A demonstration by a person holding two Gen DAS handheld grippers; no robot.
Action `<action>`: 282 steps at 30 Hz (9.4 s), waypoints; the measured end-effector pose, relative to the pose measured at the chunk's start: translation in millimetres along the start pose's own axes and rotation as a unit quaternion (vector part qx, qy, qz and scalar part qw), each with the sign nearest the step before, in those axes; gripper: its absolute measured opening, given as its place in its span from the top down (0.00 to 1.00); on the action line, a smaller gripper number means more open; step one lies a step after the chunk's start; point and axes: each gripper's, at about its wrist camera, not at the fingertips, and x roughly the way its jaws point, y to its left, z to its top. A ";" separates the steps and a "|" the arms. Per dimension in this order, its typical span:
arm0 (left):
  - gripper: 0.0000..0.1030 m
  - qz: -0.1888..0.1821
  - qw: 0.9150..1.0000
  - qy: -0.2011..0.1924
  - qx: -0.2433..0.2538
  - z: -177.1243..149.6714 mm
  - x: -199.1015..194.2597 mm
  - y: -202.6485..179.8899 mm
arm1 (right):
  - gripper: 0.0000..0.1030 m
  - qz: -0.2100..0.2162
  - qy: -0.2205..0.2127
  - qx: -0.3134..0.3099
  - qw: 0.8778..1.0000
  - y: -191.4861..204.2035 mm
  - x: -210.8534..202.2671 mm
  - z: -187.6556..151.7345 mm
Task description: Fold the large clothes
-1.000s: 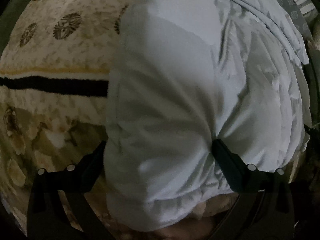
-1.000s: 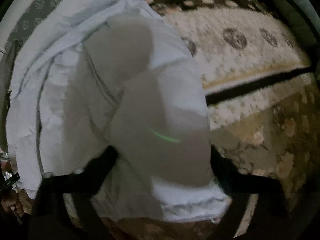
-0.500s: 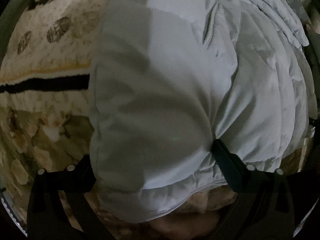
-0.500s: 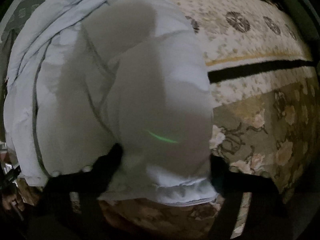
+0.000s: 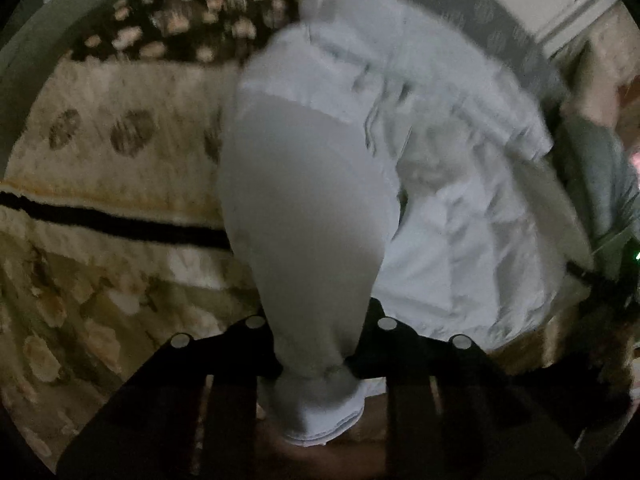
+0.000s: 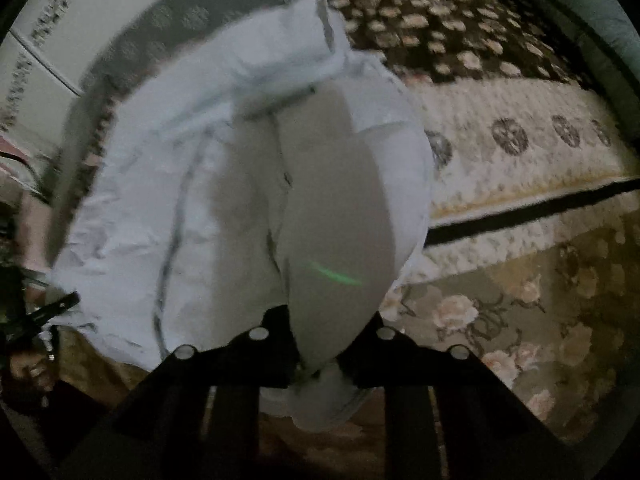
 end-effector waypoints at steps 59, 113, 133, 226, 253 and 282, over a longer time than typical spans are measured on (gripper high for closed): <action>0.55 -0.068 0.971 -0.206 -0.101 174.5 4.4 -7.5 | 0.02 0.212 -0.278 0.121 0.929 -18.1 -3.8 169.4; 0.03 0.041 0.966 -0.218 0.132 126.3 73.5 -116.6 | 0.02 -0.094 -0.239 -0.188 0.948 95.0 93.0 141.3; 0.03 0.020 0.981 -0.194 0.016 229.5 151.9 -29.1 | 0.01 -0.067 -0.138 -0.122 0.981 58.3 189.4 232.5; 0.03 0.187 0.959 -0.195 0.085 286.1 249.8 -141.9 | 0.01 -0.107 -0.115 -0.114 0.981 139.9 275.6 275.4; 0.03 0.192 0.961 -0.198 -0.012 262.4 174.1 3.5 | 0.01 0.033 -0.114 0.022 0.993 -61.7 225.4 262.1; 0.03 0.099 0.973 -0.201 -0.046 95.9 -0.3 3.6 | 0.02 -0.036 -0.219 -0.102 0.970 -33.5 6.1 121.1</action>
